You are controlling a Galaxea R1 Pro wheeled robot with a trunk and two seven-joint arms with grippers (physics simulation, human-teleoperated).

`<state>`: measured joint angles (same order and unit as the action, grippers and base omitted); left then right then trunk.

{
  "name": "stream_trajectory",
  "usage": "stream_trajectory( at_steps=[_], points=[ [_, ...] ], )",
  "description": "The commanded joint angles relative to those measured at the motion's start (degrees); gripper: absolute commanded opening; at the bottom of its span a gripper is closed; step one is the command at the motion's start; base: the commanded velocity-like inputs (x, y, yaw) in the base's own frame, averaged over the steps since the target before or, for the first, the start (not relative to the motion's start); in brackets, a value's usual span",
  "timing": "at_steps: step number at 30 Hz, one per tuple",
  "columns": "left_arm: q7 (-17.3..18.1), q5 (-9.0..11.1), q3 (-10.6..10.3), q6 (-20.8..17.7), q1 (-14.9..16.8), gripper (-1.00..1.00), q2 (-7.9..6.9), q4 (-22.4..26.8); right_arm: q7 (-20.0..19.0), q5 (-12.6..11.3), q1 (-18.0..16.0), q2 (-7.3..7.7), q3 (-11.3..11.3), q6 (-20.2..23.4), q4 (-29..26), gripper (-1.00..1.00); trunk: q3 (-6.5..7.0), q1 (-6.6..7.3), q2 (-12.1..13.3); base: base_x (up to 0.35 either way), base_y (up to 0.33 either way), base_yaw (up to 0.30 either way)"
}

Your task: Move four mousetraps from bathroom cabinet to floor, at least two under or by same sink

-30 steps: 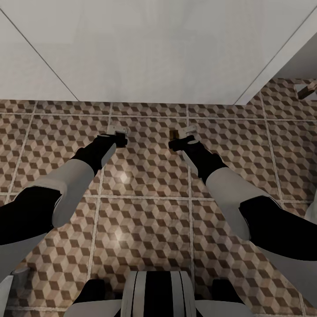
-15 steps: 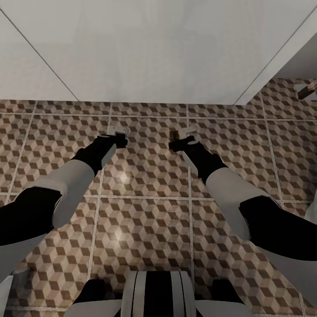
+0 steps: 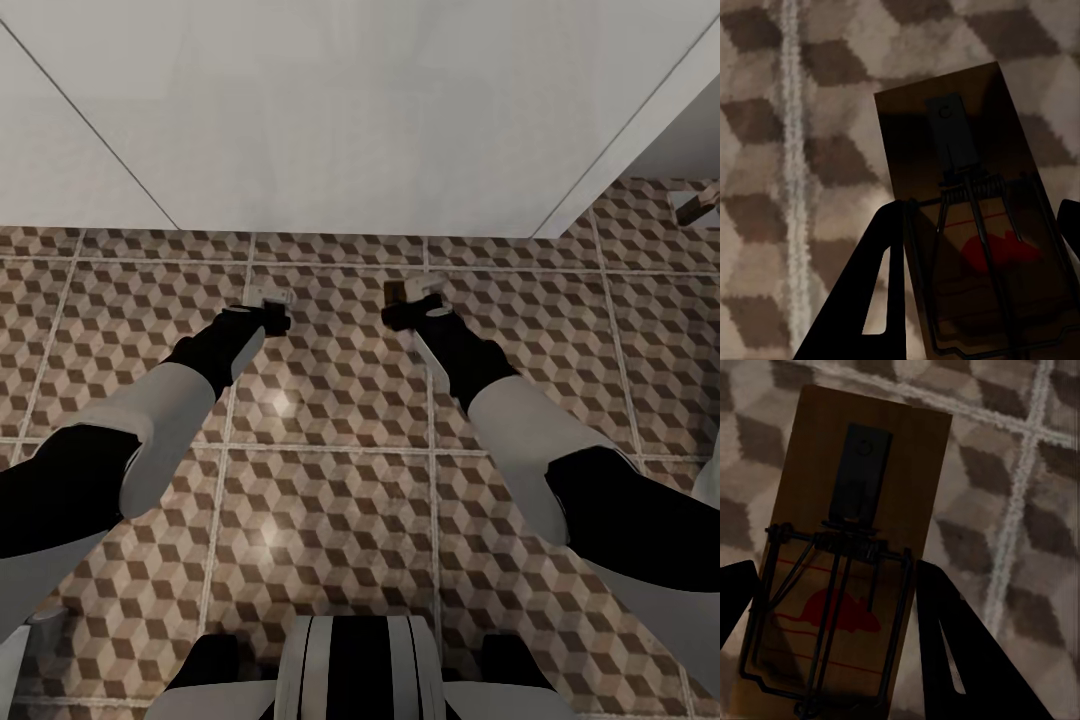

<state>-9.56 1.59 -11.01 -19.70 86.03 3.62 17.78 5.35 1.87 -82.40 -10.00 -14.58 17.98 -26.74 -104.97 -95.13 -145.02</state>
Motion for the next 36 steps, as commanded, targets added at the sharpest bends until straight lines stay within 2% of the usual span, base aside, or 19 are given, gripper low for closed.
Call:
stream_trajectory(
  at_steps=[1, 10, 16, 21, 36],
  points=[
    [-0.38, 0.08, -0.41, -0.34, 0.01, -1.0, -0.02, 0.08, 0.33, -0.03, -0.06, 0.0, -0.18, 0.74, -0.33, -1.0, -0.03, 0.01, -0.01, 0.0, 0.0, 0.0],
    [-0.45, 0.08, -0.41, -0.34, -0.07, -1.0, 0.06, 0.21, 0.84, -0.05, -0.13, 0.0, -0.18, 2.78, -0.06, -1.0, -0.03, 0.01, -0.01, 0.0, 0.0, 0.0],
    [-0.53, 0.08, -0.41, -0.42, -0.49, -1.0, 0.07, 0.13, 1.69, -0.15, -0.13, 0.0, -0.18, 2.58, 1.91, -1.0, -0.03, 0.01, -0.01, 0.0, 0.0, 0.0],
    [-0.55, 0.08, -0.41, -0.43, -1.5, -1.0, 0.07, 0.33, 1.74, -0.2, -0.13, 0.0, -0.18, 2.31, 2.22, -1.0, -0.03, 0.01, -0.01, 0.0, 0.0, 0.0],
    [-0.65, 0.08, -0.41, -0.58, -1.75, -1.0, 0.09, 0.32, 1.69, -0.14, -0.13, 0.0, -0.31, 2.24, 2.22, -1.0, -0.03, 0.01, -0.01, 0.0, 0.0, 0.0]
  ],
)
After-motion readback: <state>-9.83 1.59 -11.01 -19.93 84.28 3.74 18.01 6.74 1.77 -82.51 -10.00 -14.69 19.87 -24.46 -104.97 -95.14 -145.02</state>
